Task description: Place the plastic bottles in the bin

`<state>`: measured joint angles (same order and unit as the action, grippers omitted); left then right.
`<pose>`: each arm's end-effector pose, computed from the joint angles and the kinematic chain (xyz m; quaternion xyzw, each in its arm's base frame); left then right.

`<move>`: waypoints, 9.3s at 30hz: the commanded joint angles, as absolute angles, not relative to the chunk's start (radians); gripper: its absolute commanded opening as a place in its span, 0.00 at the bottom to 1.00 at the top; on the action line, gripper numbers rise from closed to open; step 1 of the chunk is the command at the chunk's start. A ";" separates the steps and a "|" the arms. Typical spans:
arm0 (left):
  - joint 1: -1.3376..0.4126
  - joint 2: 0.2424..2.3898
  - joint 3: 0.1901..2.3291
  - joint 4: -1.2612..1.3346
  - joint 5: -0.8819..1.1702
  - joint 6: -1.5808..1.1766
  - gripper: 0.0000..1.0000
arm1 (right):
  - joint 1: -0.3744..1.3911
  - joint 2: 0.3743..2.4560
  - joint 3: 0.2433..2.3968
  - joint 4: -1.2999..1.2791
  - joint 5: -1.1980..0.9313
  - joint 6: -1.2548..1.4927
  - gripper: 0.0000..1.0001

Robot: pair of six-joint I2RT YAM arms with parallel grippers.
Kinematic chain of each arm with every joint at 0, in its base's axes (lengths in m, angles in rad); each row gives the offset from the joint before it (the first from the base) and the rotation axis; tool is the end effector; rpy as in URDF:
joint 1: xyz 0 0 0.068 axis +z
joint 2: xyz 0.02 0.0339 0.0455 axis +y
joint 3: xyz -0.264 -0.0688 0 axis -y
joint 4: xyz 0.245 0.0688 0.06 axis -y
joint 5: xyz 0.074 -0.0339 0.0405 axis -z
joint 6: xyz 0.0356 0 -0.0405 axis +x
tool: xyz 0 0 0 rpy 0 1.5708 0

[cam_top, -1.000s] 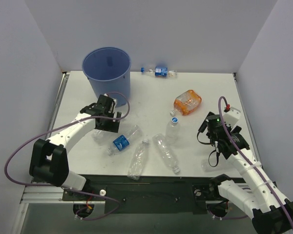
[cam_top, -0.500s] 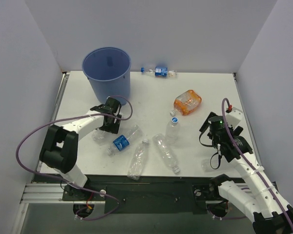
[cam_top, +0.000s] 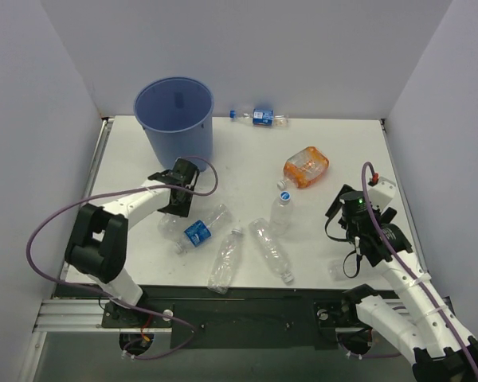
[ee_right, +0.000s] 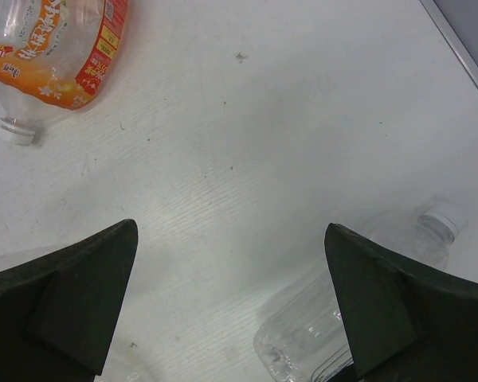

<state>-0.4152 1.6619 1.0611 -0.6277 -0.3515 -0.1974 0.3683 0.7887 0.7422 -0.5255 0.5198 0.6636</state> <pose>0.2942 -0.1163 0.1862 0.0758 0.9677 0.1137 0.2118 0.1647 0.0446 0.2926 0.2465 0.8211 0.0321 0.5139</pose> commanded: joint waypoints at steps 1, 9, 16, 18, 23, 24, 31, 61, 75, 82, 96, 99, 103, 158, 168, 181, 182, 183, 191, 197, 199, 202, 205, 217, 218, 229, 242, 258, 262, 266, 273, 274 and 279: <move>-0.448 1.542 1.137 -0.705 -0.318 -0.189 0.38 | 0.374 0.781 0.735 -0.531 0.555 0.658 0.97; -0.523 1.362 1.391 -0.890 -0.169 -0.124 0.13 | 0.374 0.792 0.735 -0.512 0.554 0.669 0.97; -0.509 1.325 1.633 -0.700 -0.110 -0.178 0.04 | 0.374 0.740 0.724 -0.506 0.563 0.672 0.97; -0.485 1.392 1.721 -0.646 -0.135 -0.172 0.03 | 0.376 0.721 0.721 -0.505 0.565 0.675 0.96; -0.364 1.569 1.954 -0.545 -0.144 -0.172 0.03 | 0.376 0.663 0.703 -0.525 0.569 0.689 0.96; -0.348 1.613 1.971 -0.496 -0.149 -0.179 0.03 | 0.376 0.655 0.700 -0.529 0.572 0.695 0.96; -0.261 1.839 2.124 -0.416 -0.153 -0.206 0.13 | 0.379 0.562 0.686 -0.590 0.594 0.713 0.96; -0.707 1.291 1.115 -0.784 -0.239 -0.235 0.94 | 0.383 0.661 0.666 -0.468 0.551 0.670 0.96; -0.739 1.506 1.048 -0.678 -0.166 -0.215 0.88 | 0.387 0.683 0.661 -0.466 0.551 0.678 0.96; -0.738 1.621 1.051 -0.611 -0.245 -0.209 0.79 | 0.388 0.678 0.657 -0.466 0.558 0.680 0.96; -0.738 1.580 1.248 -0.755 -0.397 -0.147 0.17 | 0.388 0.692 0.673 -0.466 0.568 0.664 0.96; -0.733 1.522 1.378 -0.804 -0.422 -0.111 0.12 | 0.388 0.687 0.669 -0.463 0.569 0.667 0.96; -0.719 1.467 1.546 -0.784 -0.387 -0.080 0.09 | 0.388 0.693 0.664 -0.457 0.563 0.670 0.96; -0.943 1.298 0.959 -0.592 -0.252 -0.678 0.97 | 0.431 0.716 0.675 -0.429 0.557 0.690 0.95; -1.005 1.508 0.928 -0.554 -0.166 -0.667 0.95 | 0.434 0.715 0.673 -0.437 0.563 0.693 0.95; -0.939 1.456 1.257 -0.796 -0.419 -0.468 0.47 | 0.437 0.699 0.675 -0.442 0.572 0.690 0.95; -0.919 1.445 1.293 -0.805 -0.422 -0.439 0.47 | 0.439 0.699 0.675 -0.443 0.572 0.692 0.95; -0.866 1.440 1.372 -0.808 -0.428 -0.389 0.46 | 0.437 0.699 0.675 -0.442 0.574 0.693 0.95; -0.605 1.552 1.840 -0.620 -0.434 -0.154 0.45 | 0.446 0.687 0.675 -0.439 0.566 0.701 0.95; -0.496 1.695 2.089 -0.406 -0.462 -0.029 0.44 | 0.448 0.661 0.683 -0.454 0.580 0.701 0.95; -0.463 1.729 2.095 -0.304 -0.457 -0.005 0.44 | 0.448 0.652 0.686 -0.466 0.587 0.701 0.95; -0.414 1.782 2.086 -0.204 -0.456 0.031 0.44 | 0.449 0.637 0.687 -0.480 0.597 0.703 0.95; -0.379 1.821 2.057 -0.164 -0.465 0.006 0.80 | 0.449 0.621 0.687 -0.494 0.603 0.706 0.95; -0.523 1.658 1.949 -0.426 -0.388 -0.021 0.95 | 0.451 0.618 0.669 -0.494 0.609 0.724 0.95; -0.547 1.617 1.921 -0.451 -0.384 -0.028 0.95 | 0.454 0.620 0.666 -0.491 0.609 0.727 0.95; -0.860 1.364 1.285 -0.235 -0.115 -0.330 0.95 | 0.457 0.653 0.661 -0.453 0.609 0.726 0.95; -1.057 1.382 0.963 0.333 -0.123 -0.215 0.95 | 0.459 0.681 0.667 -0.439 0.600 0.718 0.95; -1.069 1.655 1.149 0.288 -0.184 -0.090 0.91 | 0.459 0.657 0.670 -0.468 0.624 0.713 0.95; -1.069 1.661 1.137 0.305 -0.204 -0.113 0.78 | 0.459 0.661 0.669 -0.468 0.624 0.715 0.95; -1.069 1.678 1.134 0.311 -0.216 -0.126 0.59 | 0.459 0.667 0.669 -0.463 0.617 0.721 0.95; -1.063 1.591 1.164 0.270 -0.345 -0.045 0.15 | 0.459 0.657 0.669 -0.463 0.618 0.715 0.95; -1.057 1.556 1.181 0.265 -0.363 -0.019 0.13 | 0.459 0.655 0.669 -0.463 0.620 0.713 0.95; -0.997 1.445 1.267 0.259 -0.407 0.173 0.03 | 0.459 0.653 0.669 -0.463 0.617 0.716 0.95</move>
